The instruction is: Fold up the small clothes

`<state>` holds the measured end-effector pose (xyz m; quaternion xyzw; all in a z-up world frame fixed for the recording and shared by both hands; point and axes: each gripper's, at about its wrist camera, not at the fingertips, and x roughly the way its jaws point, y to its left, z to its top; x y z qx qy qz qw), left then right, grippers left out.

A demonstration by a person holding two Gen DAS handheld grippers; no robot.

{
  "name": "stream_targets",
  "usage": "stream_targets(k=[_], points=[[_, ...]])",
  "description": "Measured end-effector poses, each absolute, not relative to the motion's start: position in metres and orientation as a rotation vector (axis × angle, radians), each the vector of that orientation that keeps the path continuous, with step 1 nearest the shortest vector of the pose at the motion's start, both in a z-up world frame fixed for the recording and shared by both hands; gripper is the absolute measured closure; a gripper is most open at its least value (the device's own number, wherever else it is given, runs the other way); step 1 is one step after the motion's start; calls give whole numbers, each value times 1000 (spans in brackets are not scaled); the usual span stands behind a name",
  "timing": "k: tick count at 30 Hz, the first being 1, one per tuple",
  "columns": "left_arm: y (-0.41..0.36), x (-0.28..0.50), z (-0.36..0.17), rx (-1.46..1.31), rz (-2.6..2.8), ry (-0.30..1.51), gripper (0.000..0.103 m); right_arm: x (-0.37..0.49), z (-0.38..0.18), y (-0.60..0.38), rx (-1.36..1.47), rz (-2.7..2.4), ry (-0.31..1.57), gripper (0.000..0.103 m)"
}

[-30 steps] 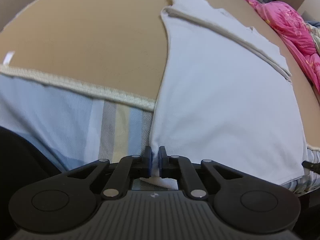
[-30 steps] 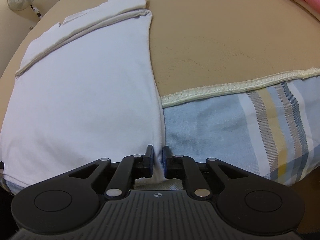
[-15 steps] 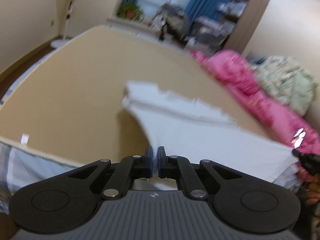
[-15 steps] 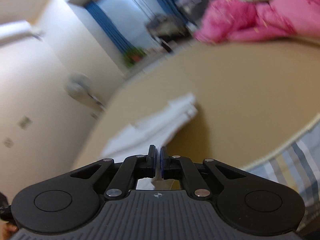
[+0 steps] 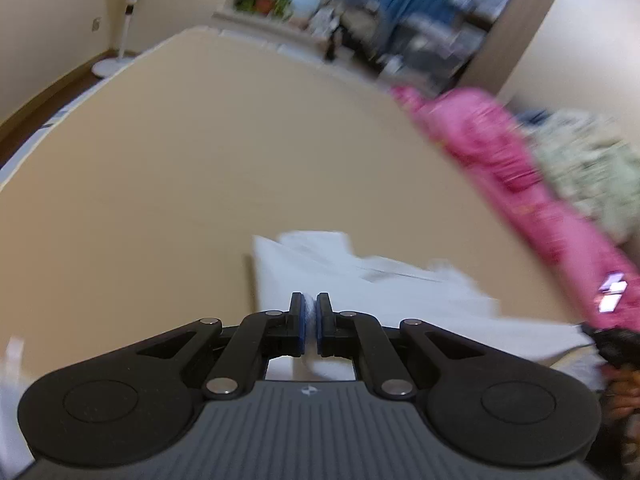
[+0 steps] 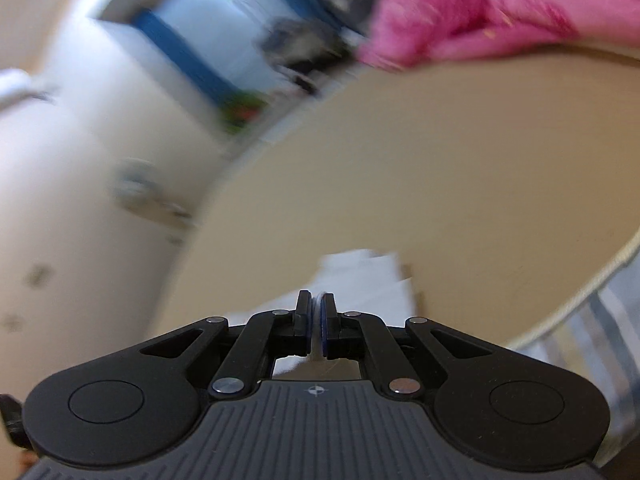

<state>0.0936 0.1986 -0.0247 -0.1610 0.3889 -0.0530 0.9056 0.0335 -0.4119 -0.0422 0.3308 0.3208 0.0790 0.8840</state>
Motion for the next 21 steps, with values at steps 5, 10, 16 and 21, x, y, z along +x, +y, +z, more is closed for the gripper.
stream_targets(k=[5, 10, 16, 21], points=[[211, 181, -72, -255, -28, 923, 78, 133, -100, -395, 489, -1, 854, 88], [221, 177, -100, -206, -9, 972, 70, 131, -116, -392, 481, 98, 884, 79], [210, 206, -114, -199, -36, 1002, 67, 152, -122, -361, 344, 161, 894, 67], [188, 219, -124, -175, -45, 976, 67, 172, -126, -338, 291, 198, 879, 68]])
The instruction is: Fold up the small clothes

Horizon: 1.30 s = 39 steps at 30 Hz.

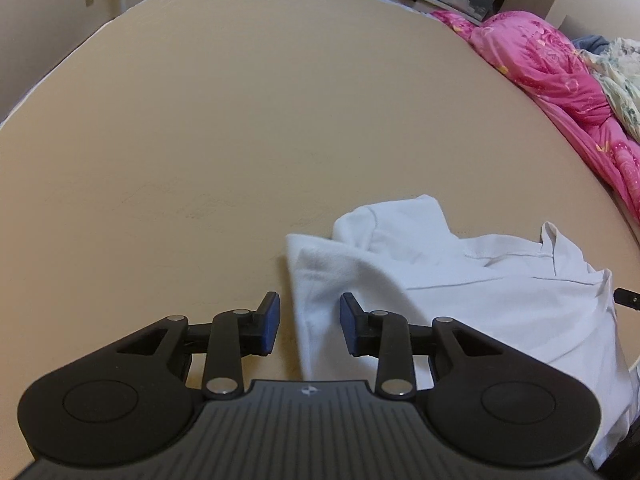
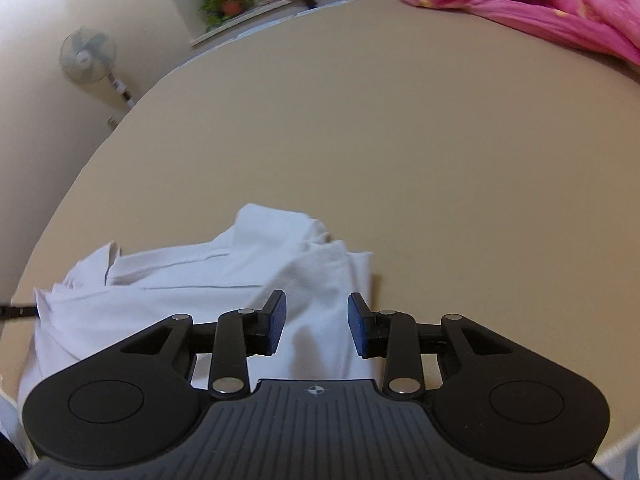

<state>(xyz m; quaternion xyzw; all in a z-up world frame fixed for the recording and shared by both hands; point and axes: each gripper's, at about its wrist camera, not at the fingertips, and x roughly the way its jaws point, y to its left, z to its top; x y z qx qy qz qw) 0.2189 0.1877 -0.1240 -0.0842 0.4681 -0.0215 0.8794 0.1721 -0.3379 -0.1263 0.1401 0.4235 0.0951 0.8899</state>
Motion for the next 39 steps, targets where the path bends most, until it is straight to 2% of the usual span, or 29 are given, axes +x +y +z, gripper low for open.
stream_targets(k=[2, 3, 4, 5, 7, 10, 14, 16, 18, 20, 21, 22, 24, 30, 33, 34, 39], points=[[182, 221, -127, -148, -44, 969, 78, 176, -128, -330, 244, 196, 870, 68], [179, 222, -127, -137, -51, 965, 91, 179, -127, -327, 231, 198, 860, 68], [177, 221, -126, -125, -57, 956, 97, 182, -128, -324, 221, 202, 851, 70], [176, 221, -124, -112, -58, 944, 98, 186, -129, -320, 211, 203, 845, 73], [177, 221, -120, -105, -47, 913, 99, 190, -132, -318, 195, 202, 847, 103], [183, 222, -110, -149, -34, 851, 99, 192, -125, -322, 217, 162, 771, 103], [172, 224, -101, -109, -20, 754, 99, 189, -104, -348, 392, 25, 597, 103], [167, 230, -105, -85, -6, 764, 99, 193, -103, -353, 410, -19, 581, 103], [171, 237, -112, -114, -14, 833, 98, 199, -108, -357, 467, 22, 645, 103], [179, 241, -119, -171, -50, 893, 97, 204, -116, -360, 545, 106, 744, 98], [182, 242, -120, -177, -56, 904, 95, 205, -119, -358, 541, 143, 788, 93], [183, 243, -121, -178, -63, 914, 94, 204, -121, -356, 506, 164, 823, 80], [186, 245, -125, -179, -67, 935, 91, 203, -125, -347, 392, 170, 867, 71], [183, 251, -130, -170, -55, 954, 91, 209, -138, -334, 304, 168, 931, 72], [174, 250, -130, -137, -45, 945, 92, 209, -137, -326, 262, 172, 921, 99], [174, 249, -129, -131, -40, 934, 98, 208, -134, -326, 266, 177, 898, 99], [173, 243, -113, -139, -31, 834, 99, 199, -111, -347, 398, 150, 738, 101]])
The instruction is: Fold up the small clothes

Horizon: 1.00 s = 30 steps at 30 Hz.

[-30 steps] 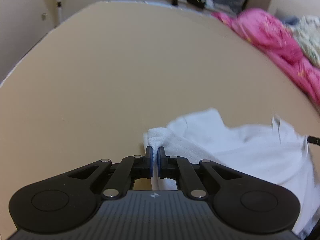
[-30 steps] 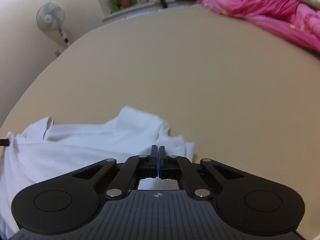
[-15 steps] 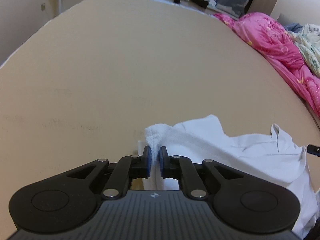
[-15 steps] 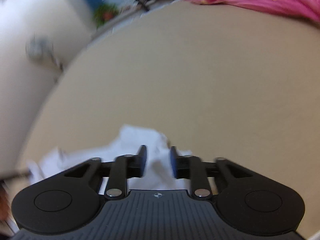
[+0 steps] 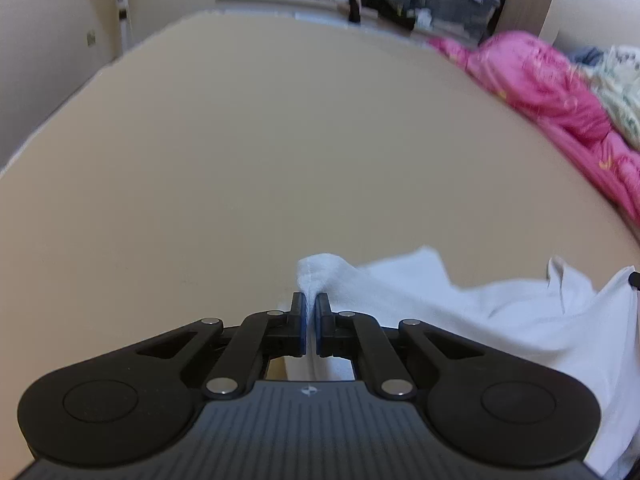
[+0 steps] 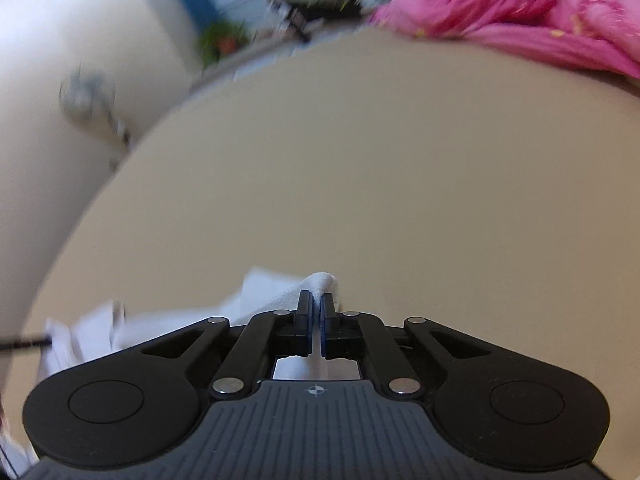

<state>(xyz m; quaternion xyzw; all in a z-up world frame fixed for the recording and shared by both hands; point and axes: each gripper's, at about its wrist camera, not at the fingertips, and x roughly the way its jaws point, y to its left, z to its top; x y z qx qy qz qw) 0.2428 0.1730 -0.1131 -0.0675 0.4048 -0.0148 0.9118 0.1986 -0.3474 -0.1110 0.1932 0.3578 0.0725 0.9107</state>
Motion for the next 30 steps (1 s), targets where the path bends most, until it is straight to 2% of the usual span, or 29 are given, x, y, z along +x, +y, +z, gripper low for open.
stream_targets(k=[6, 8, 11, 13, 18, 23, 29, 30], points=[[181, 250, -109, -170, 56, 754, 99, 205, -99, -351, 449, 76, 578, 101], [180, 260, -117, -168, 74, 792, 94, 216, -107, -346, 436, 71, 616, 101], [180, 266, -127, -177, 86, 856, 88, 230, -124, -338, 408, 23, 728, 94], [184, 259, -124, -245, 45, 870, 88, 229, -126, -337, 410, 7, 768, 77], [192, 233, -117, -368, -97, 949, 87, 203, -116, -334, 404, 141, 826, 73], [175, 188, -113, -279, -161, 1083, 87, 170, -127, -321, 269, 135, 1024, 71], [162, 144, -140, -184, -111, 1181, 88, 122, -133, -329, 270, 98, 1082, 71], [162, 145, -150, -159, -97, 1215, 92, 117, -135, -330, 254, 91, 1092, 71]])
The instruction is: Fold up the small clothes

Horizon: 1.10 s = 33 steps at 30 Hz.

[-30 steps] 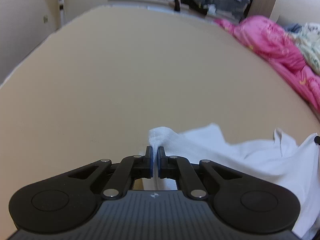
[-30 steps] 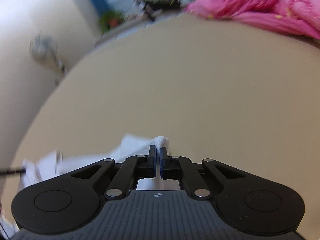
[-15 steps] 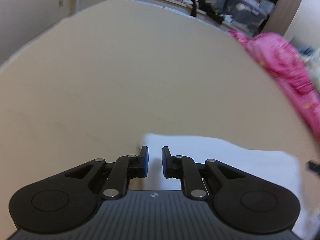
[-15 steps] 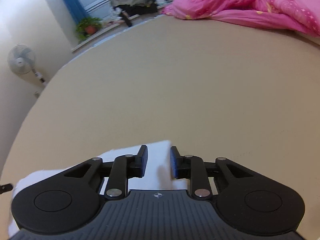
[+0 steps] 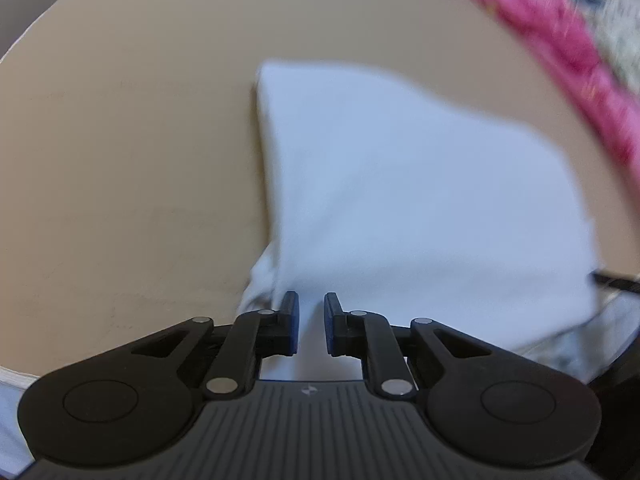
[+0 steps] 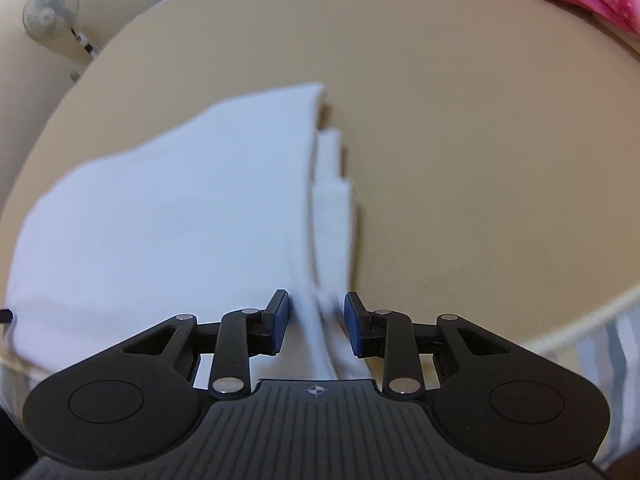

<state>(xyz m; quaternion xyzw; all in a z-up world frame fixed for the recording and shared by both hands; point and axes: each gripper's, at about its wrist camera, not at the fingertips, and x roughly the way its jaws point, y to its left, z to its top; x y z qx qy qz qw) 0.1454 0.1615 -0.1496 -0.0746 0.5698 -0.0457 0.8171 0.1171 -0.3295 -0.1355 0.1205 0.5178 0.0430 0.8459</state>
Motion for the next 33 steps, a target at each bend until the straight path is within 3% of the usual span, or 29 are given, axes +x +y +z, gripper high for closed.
stream_targets(k=[4, 9, 14, 19, 33], points=[[174, 133, -156, -217, -77, 1232, 94, 102, -143, -336, 260, 64, 1102, 71], [211, 94, -132, -329, -15, 1089, 68, 74, -122, -340, 257, 55, 997, 70], [229, 88, -137, -429, 23, 1075, 64, 61, -117, -332, 235, 47, 930, 64], [224, 93, -136, -456, -8, 1031, 44, 62, -117, -323, 251, 38, 909, 61], [209, 97, -181, -459, -17, 1046, 44, 82, -153, -317, 187, -42, 1042, 59]])
